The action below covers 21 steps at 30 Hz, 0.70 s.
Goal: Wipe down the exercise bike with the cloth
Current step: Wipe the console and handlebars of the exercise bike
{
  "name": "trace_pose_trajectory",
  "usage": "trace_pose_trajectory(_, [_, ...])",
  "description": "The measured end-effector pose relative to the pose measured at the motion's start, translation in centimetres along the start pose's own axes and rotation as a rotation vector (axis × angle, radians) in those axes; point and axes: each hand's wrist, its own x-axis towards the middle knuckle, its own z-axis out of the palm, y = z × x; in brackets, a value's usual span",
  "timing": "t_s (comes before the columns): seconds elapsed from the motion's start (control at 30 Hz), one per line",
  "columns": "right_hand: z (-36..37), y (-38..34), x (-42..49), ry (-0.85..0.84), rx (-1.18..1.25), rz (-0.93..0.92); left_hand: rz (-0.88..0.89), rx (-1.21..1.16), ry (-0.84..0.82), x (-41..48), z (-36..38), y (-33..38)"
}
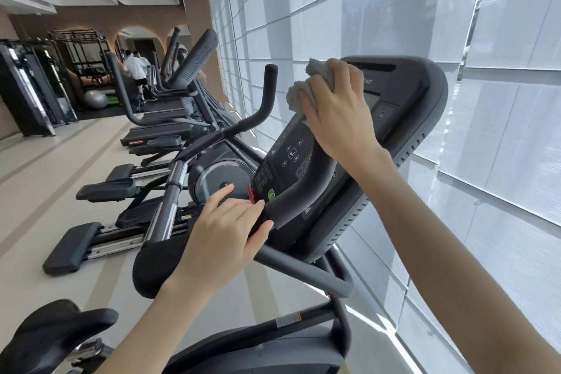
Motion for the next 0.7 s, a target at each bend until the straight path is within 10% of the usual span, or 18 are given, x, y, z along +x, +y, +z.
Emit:
trace_pose_trajectory(0.2, [-0.2, 1.5, 2.2, 0.012, 0.707, 0.419, -0.015, -0.009, -0.007, 0.0, -0.1, 0.2])
trace_pose_trajectory(0.7, [3.3, -3.4, -9.7, 0.046, 0.755, 0.594, -0.028, 0.000, -0.020, 0.0, -0.4, 0.8])
